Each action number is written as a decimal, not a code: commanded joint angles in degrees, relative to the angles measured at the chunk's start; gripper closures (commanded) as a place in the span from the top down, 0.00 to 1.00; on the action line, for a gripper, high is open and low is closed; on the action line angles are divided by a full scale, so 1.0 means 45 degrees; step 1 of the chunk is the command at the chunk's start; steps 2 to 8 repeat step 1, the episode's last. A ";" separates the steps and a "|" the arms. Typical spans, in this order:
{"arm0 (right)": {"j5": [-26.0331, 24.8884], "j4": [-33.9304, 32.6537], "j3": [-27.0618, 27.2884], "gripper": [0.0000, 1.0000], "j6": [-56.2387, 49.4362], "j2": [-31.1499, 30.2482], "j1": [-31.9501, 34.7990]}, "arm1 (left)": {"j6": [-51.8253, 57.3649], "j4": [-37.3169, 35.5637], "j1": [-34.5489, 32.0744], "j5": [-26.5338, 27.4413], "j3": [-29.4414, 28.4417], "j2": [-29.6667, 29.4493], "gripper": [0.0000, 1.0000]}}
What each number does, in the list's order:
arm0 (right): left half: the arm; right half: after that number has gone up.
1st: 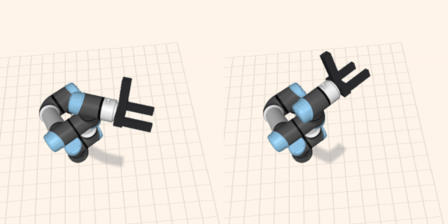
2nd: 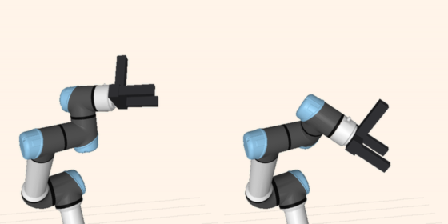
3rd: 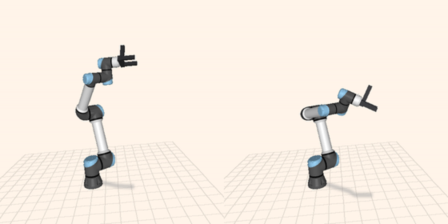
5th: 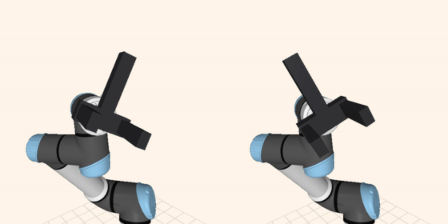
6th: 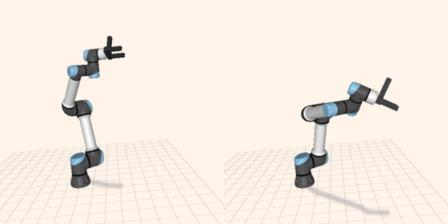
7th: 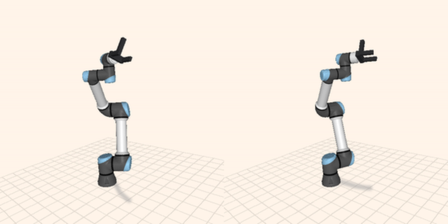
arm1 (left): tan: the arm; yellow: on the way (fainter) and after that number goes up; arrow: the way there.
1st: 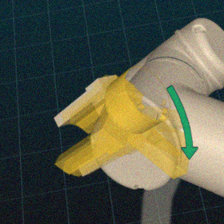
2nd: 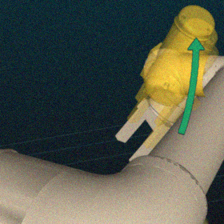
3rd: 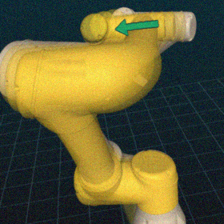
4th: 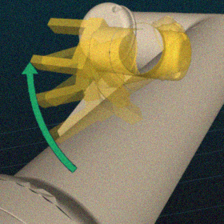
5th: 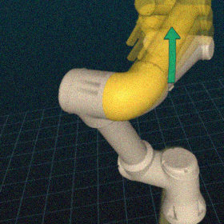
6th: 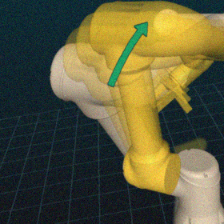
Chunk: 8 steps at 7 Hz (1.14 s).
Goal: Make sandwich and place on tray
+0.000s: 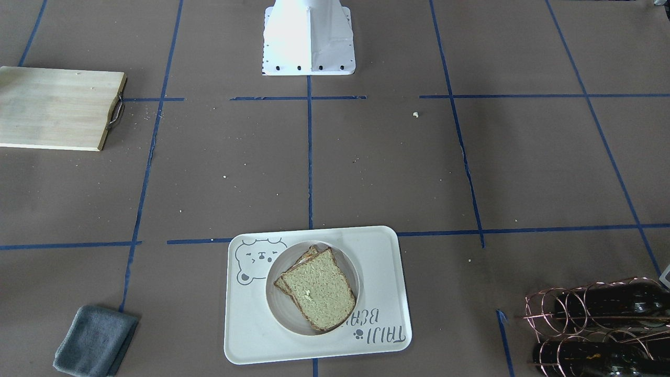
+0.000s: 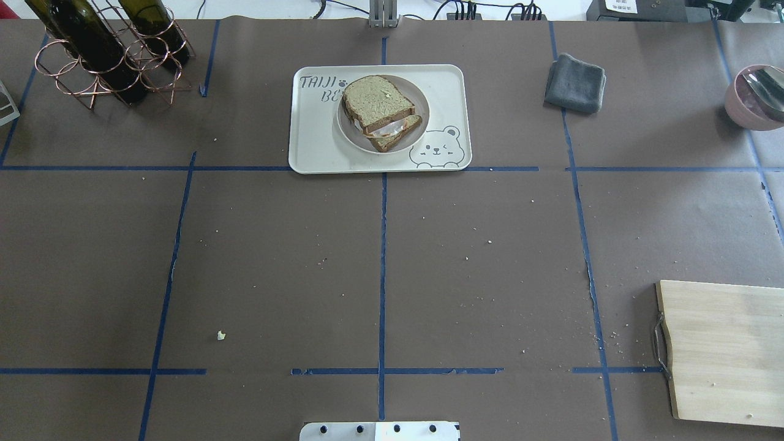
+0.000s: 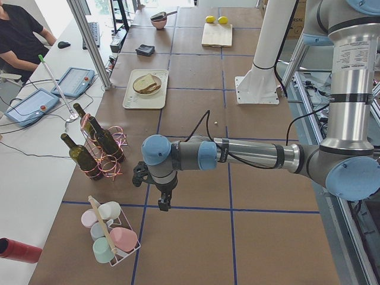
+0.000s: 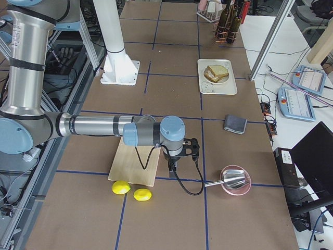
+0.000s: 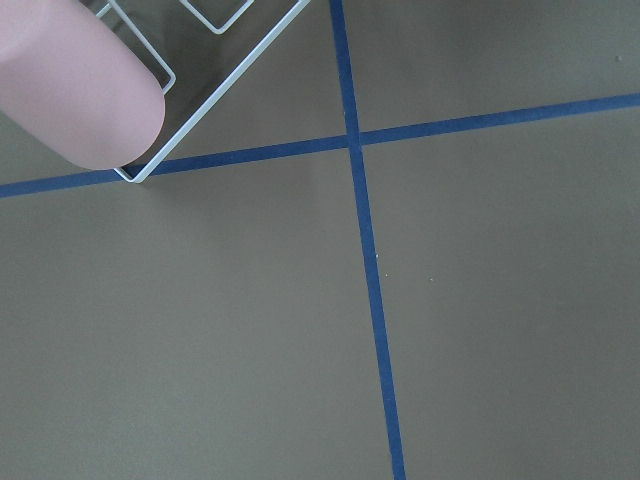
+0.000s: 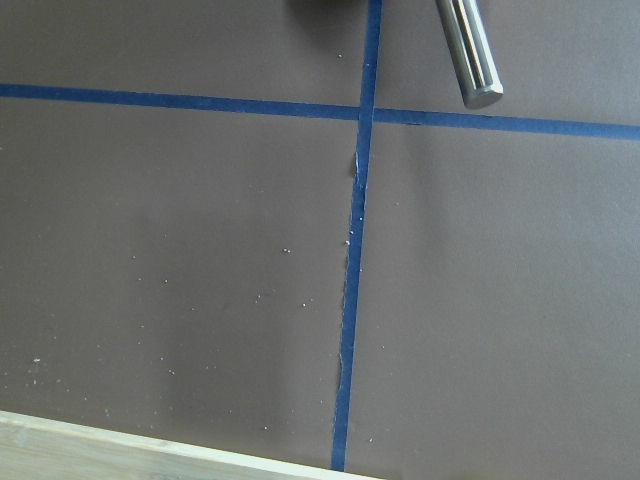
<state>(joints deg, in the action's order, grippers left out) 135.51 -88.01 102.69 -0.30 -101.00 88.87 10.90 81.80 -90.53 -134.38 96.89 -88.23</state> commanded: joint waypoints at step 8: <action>-0.0035 0.0008 -0.0007 1.00 0.0008 0.0062 -0.0002 | 0.0000 0.0006 0.0000 0.0000 0.0013 -0.0021 1.00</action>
